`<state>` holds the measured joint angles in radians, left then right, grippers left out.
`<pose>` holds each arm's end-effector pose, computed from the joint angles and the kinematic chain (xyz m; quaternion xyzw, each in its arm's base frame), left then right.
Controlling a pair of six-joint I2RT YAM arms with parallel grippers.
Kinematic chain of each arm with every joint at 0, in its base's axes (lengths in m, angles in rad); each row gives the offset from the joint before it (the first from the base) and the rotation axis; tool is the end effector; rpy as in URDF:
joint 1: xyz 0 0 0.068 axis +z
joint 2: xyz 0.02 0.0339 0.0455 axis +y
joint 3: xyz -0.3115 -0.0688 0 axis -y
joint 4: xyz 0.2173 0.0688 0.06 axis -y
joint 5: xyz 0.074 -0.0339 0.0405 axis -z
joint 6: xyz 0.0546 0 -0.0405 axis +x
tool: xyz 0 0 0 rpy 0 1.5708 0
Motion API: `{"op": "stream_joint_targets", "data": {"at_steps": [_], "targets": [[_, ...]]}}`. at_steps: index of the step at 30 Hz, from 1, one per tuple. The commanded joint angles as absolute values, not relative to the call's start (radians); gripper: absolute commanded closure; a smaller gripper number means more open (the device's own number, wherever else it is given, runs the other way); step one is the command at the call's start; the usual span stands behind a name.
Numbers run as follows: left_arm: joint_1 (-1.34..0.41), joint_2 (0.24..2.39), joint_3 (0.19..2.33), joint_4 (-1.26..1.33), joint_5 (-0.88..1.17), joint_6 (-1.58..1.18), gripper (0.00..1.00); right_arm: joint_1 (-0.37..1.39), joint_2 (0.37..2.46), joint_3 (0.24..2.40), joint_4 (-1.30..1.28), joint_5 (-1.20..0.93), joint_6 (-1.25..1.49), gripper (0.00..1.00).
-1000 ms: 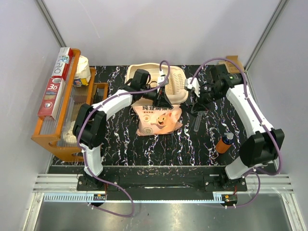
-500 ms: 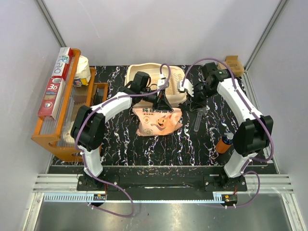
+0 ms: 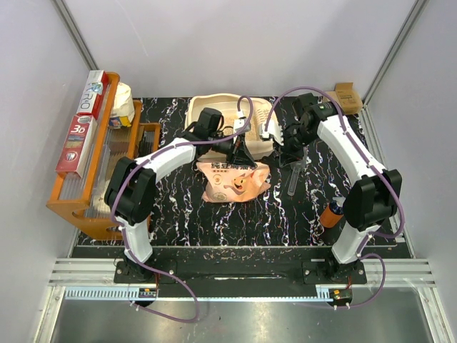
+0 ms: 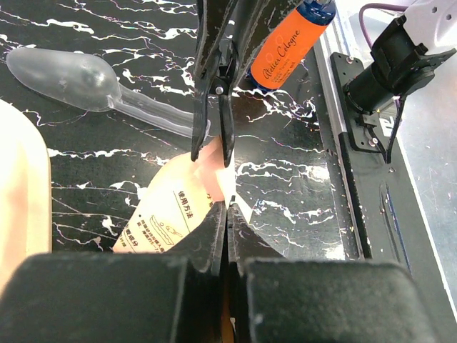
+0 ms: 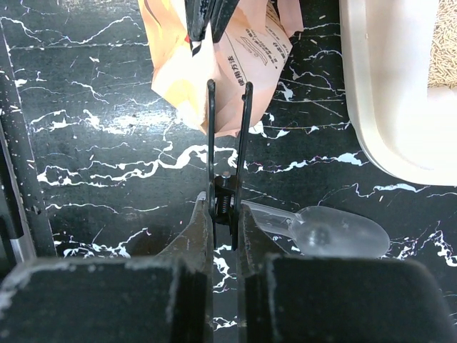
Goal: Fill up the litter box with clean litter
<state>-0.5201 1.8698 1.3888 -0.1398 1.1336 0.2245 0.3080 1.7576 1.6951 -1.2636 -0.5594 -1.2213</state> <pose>0.3322 -0.2473 0.3073 0.5016 0.6095 -0.5291 0.3113 0.3034 0.1269 0.3492 -0.6847 0.6651 0.1942 0.2261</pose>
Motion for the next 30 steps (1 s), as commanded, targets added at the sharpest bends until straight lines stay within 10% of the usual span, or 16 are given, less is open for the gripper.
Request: {"op": "stream_joint_targets", "data": {"at_steps": [1,25,30], "targets": [[-0.522,1.813,1.387,-0.094,1.144,0.232,1.00,0.330,1.750,1.752,-1.325,-0.581,-1.204,1.00],[-0.522,1.813,1.394,-0.077,1.138,0.203,1.00,0.353,1.805,1.756,-1.311,-0.489,-1.196,1.00],[-0.517,1.798,1.382,-0.098,1.112,0.205,0.74,0.370,1.799,1.772,-1.324,-0.502,-1.201,1.00]]}}
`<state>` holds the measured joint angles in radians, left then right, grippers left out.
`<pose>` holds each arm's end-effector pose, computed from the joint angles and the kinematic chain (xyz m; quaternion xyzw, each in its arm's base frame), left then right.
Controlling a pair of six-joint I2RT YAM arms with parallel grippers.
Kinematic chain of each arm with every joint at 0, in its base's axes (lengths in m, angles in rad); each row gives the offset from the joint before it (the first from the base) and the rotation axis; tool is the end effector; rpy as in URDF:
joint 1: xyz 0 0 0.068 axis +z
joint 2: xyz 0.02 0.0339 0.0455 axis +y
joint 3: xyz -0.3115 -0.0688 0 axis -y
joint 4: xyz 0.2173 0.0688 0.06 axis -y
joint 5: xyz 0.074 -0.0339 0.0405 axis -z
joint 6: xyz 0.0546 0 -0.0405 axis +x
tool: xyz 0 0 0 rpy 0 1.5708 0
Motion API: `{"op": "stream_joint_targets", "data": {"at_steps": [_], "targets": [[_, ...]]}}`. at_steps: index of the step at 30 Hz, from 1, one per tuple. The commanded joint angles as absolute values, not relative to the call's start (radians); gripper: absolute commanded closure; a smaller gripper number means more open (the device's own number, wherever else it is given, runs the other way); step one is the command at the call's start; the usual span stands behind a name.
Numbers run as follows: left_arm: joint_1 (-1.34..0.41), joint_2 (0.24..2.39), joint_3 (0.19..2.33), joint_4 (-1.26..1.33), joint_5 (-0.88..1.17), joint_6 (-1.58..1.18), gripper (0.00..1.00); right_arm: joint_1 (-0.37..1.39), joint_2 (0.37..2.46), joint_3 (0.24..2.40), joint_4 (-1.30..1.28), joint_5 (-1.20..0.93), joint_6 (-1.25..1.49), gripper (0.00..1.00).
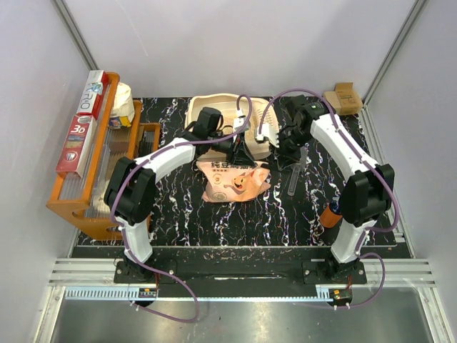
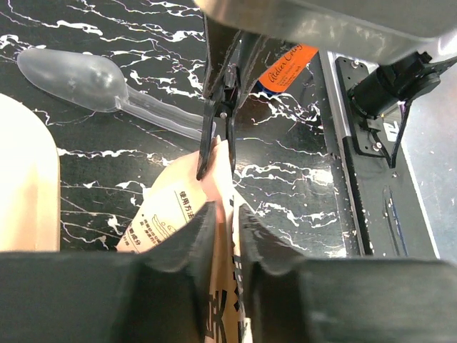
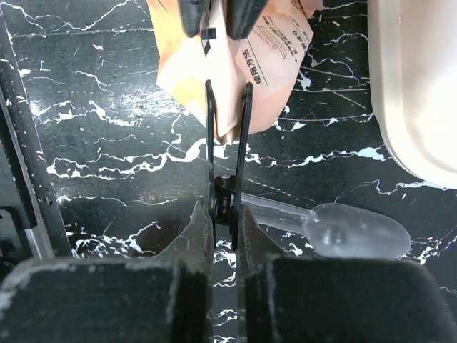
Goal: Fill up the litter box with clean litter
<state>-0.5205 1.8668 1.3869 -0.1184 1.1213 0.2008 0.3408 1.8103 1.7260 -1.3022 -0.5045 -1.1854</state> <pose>0.3330 -0.2476 0.3093 0.4967 0.6129 -0.5271 0.3159 0.3095 0.1378 0.3379 -0.6831 0.6810 0.1902 0.1831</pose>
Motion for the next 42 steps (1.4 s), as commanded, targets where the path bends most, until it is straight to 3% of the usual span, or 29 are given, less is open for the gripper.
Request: {"op": "stream_joint_targets", "data": {"at_steps": [1,7,16,24,42], "targets": [[-0.508,1.790,1.368,-0.110,1.114,0.216,0.72,0.377,1.798,1.775,-1.322,-0.497,-1.204,1.00],[-0.442,1.707,1.303,-0.265,1.121,0.337,0.64,0.416,1.787,1.804,-1.335,-0.456,-1.218,1.00],[-0.399,1.634,1.224,-0.416,1.097,0.486,0.65,0.482,1.805,1.851,-1.374,-0.397,-1.259,1.00],[-0.399,1.635,1.224,-0.396,1.103,0.473,0.84,0.544,1.871,1.928,-1.463,-0.356,-1.269,1.00],[-0.379,1.615,1.170,-0.143,1.147,0.213,0.95,0.611,1.950,1.986,-1.488,-0.359,-1.249,1.00]]}}
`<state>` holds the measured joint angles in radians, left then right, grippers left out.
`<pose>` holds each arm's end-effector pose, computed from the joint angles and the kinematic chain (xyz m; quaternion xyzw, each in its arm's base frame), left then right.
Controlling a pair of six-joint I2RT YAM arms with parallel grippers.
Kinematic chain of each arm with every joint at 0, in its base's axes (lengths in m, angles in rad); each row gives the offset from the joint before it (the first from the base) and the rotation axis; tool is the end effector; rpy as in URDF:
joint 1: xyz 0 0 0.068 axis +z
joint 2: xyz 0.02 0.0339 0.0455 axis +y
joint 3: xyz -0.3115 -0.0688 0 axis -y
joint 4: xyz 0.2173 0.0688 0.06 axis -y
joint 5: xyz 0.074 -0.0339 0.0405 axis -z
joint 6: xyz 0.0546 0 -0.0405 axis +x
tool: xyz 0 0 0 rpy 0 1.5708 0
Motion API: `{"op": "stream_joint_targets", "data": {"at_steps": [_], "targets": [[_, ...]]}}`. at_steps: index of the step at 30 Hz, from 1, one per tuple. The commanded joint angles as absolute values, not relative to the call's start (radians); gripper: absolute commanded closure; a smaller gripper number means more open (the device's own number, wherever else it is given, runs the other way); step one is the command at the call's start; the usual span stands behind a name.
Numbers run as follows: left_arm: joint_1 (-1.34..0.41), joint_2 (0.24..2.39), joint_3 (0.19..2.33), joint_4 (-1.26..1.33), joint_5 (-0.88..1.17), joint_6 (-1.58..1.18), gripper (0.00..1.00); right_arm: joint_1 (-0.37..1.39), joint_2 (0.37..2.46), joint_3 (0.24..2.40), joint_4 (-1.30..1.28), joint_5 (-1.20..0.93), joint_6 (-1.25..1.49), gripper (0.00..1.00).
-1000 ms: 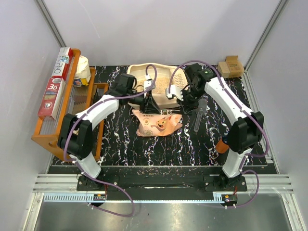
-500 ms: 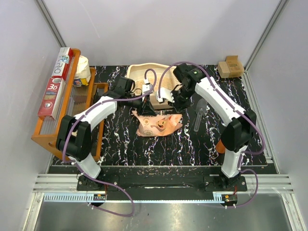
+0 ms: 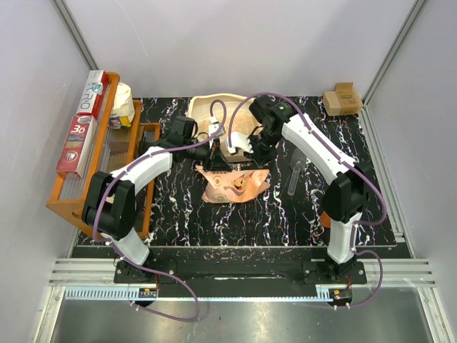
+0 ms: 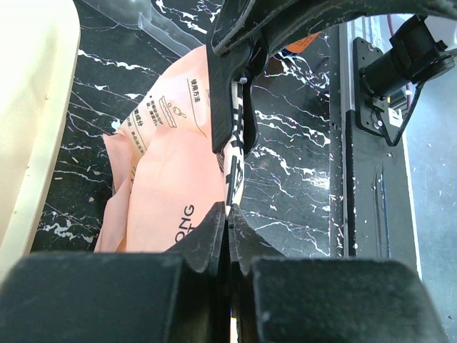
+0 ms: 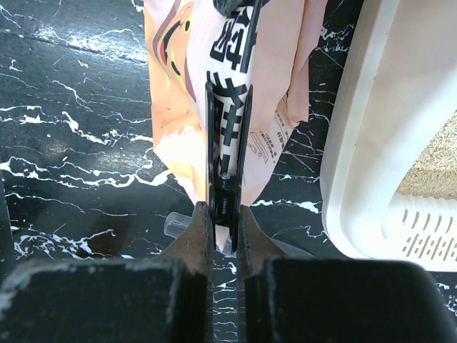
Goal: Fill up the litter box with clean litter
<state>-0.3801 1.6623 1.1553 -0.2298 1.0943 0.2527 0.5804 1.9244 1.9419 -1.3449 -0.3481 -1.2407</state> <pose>0.2986 -0.1715 0.3041 0.4432 0.6765 -0.4967 0.3149 0.3028 0.2208 0.3479 -0.7850 0.5830 0.1238 0.1688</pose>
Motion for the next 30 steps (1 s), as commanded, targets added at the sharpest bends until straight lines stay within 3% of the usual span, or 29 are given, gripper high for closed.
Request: {"op": "stream_joint_targets", "data": {"at_steps": [1,14,18,19,21,22,24,26,27,28,29,30], "targets": [[-0.377,1.615,1.173,-0.144,1.147,0.213,0.96,0.611,1.954,1.991,-1.488,-0.359,-1.250,1.00],[-0.377,1.611,1.201,-0.149,1.144,0.195,0.95,0.612,1.985,1.982,-1.462,-0.457,-1.171,1.00],[-0.377,1.603,1.201,-0.158,1.140,0.196,0.89,0.607,1.956,1.954,-1.384,-0.422,-1.098,0.87],[-0.379,1.597,1.203,-0.160,1.134,0.195,0.81,0.603,1.948,1.953,-1.368,-0.411,-1.083,0.77],[-0.377,1.586,1.213,-0.170,1.105,0.193,0.73,0.589,1.918,1.962,-1.297,-0.406,-0.968,0.68],[-0.377,1.571,1.218,-0.182,1.092,0.195,0.68,0.577,1.905,1.970,-1.270,-0.413,-0.922,0.58],[-0.374,1.557,1.242,-0.202,1.037,0.190,0.53,0.536,1.876,1.999,-1.200,-0.440,-0.781,0.47],[-0.365,1.537,1.275,-0.233,0.982,0.186,0.24,0.490,1.846,2.020,-1.160,-0.474,-0.659,0.37],[-0.362,1.531,1.288,-0.248,0.960,0.184,0.19,0.476,1.835,2.022,-1.107,-0.474,-0.611,0.35],[-0.361,1.523,1.302,-0.279,0.945,0.184,0.10,0.463,1.827,2.025,-1.085,-0.463,-0.563,0.24],[-0.354,1.520,1.328,-0.290,0.899,0.173,0.01,0.448,1.815,2.031,-1.065,-0.454,-0.479,0.05],[-0.351,1.511,1.342,-0.298,0.872,0.164,0.01,0.422,1.806,2.028,-1.001,-0.401,-0.421,0.00]]}}
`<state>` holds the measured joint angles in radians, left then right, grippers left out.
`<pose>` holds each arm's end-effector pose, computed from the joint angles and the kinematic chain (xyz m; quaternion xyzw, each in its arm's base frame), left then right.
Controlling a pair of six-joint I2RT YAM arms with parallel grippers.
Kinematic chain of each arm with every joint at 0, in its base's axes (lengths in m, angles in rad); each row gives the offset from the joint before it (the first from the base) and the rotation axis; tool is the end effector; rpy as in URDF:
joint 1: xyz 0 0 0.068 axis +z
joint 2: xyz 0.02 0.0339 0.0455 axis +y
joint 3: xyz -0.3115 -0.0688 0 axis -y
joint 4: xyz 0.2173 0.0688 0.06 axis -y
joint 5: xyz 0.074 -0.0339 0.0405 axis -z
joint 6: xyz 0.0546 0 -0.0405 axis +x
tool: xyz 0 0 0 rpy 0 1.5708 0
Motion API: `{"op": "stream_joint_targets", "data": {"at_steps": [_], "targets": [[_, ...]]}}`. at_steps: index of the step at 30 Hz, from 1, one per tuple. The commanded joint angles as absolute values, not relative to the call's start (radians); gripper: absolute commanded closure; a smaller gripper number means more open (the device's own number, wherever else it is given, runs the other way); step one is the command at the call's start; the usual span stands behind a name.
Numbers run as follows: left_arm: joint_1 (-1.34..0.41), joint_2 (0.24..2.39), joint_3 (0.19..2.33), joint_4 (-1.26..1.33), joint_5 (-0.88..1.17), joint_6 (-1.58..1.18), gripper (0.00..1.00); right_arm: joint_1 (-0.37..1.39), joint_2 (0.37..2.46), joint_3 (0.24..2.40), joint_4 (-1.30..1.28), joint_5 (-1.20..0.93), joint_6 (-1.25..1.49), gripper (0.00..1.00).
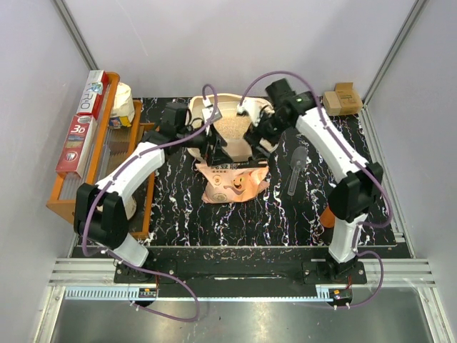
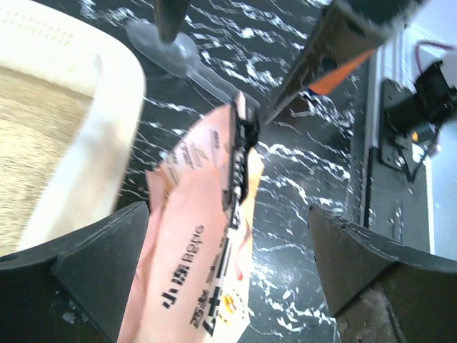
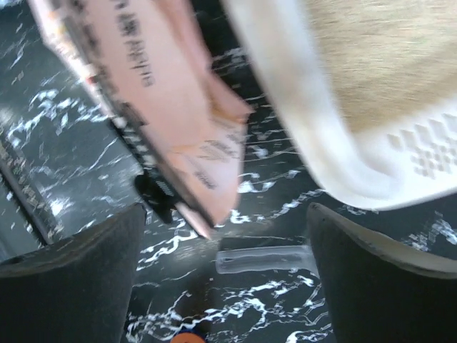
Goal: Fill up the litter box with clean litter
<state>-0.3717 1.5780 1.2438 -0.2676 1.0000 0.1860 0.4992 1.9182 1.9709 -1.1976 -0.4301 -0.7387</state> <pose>0.2931 -0.1636 0.3518 0.4284 0.6851 -0.4603 0.3676 0.3324 0.2072 0.3652 -0.5907 0.7516 0.1824 0.2299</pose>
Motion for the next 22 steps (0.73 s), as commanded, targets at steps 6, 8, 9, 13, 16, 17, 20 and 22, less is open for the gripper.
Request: {"op": "stream_joint_targets", "data": {"at_steps": [6,8,9,13,16,17,20,22], "targets": [[-0.338,1.476,1.411,-0.351,0.663,0.147,0.01,0.417,1.753,1.922,-0.786,0.134,-0.126,0.00],[-0.336,1.483,1.451,-0.380,0.620,0.146,0.01,0.416,1.741,1.892,-0.755,0.213,-0.089,0.00],[-0.336,1.494,1.466,-0.391,0.571,0.140,0.01,0.417,1.737,1.884,-0.743,0.250,-0.087,0.00],[-0.337,1.519,1.532,-0.419,0.453,0.084,0.01,0.417,1.720,1.835,-0.715,0.285,-0.084,0.00],[-0.337,1.517,1.540,-0.408,0.402,0.083,0.01,0.419,1.721,1.833,-0.715,0.288,-0.078,0.01],[-0.337,1.516,1.540,-0.407,0.385,0.086,0.01,0.419,1.723,1.839,-0.716,0.287,-0.083,0.00],[-0.336,1.517,1.542,-0.407,0.373,0.097,0.01,0.417,1.736,1.856,-0.716,0.285,-0.080,0.00],[-0.337,1.517,1.543,-0.403,0.373,0.097,0.01,0.417,1.740,1.862,-0.713,0.284,-0.077,0.00]]}}
